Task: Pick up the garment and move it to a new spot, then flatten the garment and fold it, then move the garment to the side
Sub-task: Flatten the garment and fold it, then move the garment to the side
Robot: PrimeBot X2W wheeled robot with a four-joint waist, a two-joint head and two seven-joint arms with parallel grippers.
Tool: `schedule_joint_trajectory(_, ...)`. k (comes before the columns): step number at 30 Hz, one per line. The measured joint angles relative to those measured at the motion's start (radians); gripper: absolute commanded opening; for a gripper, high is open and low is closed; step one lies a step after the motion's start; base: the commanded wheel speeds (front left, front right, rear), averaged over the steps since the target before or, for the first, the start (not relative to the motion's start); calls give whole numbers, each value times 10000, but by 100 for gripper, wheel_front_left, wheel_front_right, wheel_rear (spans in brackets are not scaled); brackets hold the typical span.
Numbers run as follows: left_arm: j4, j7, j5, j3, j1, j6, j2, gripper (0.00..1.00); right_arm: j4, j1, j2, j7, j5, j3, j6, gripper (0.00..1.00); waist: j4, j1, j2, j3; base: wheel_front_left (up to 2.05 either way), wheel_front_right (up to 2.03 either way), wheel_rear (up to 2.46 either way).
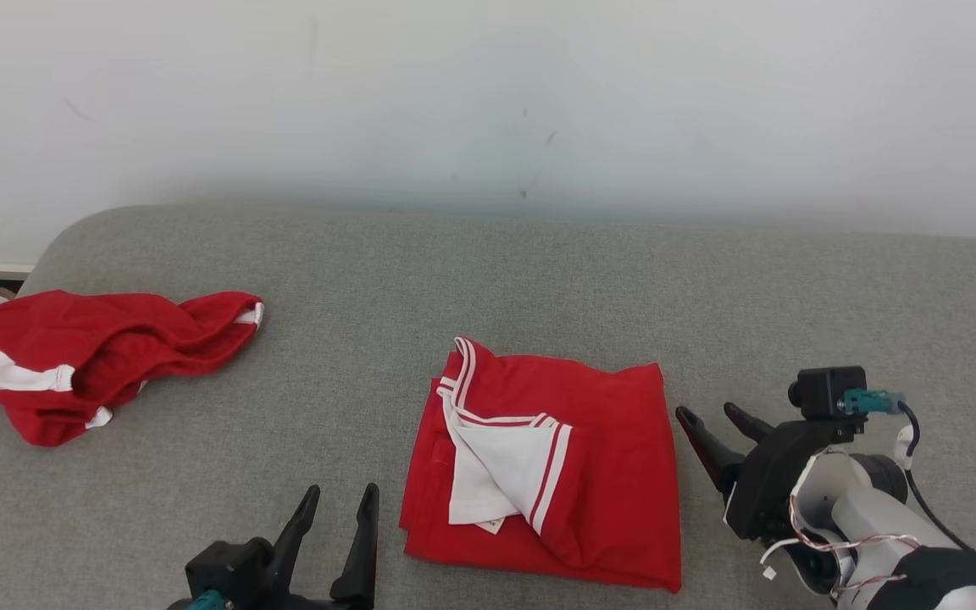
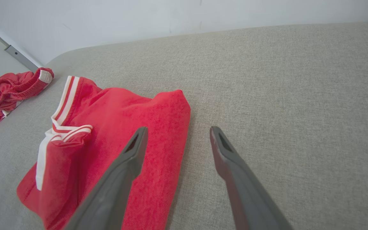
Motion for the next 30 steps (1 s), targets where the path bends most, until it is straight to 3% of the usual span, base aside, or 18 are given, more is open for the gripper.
schedule_joint_trajectory(11, -263, 6, 94, -180, -21, 33, 2, 100, 426, 336, 171, -52, -52, 100, -213, 100, 211, 0, 0, 61, 0, 0, 0)
schedule_joint_trajectory(23, -362, 111, 142, -387, -268, 31, -173, 100, 1083, 266, 355, 888, -54, 464, -337, 100, 783, 0, 0, 364, 0, 0, 0)
schedule_joint_trajectory(24, -359, 111, 142, -385, -289, 31, -174, 100, 1112, 248, 364, 978, -54, 483, -336, 68, 829, 0, 0, 392, 0, 0, 0)
schedule_joint_trajectory(25, -351, 111, 142, -380, -317, 31, -174, 100, 1147, 219, 378, 1035, -54, 491, -334, 25, 874, 0, 0, 415, 0, 0, 0)
schedule_joint_trajectory(26, -351, 111, 142, -378, -350, 31, -176, 100, 1170, 184, 376, 1091, -52, 493, -332, 0, 916, 0, 0, 437, 0, 0, 0)
schedule_joint_trajectory(30, -326, 107, 140, -328, -381, 33, -180, 100, 1302, 18, 430, 1264, -6, 468, -324, 0, 1013, 1, 0, 515, 0, 0, 0)
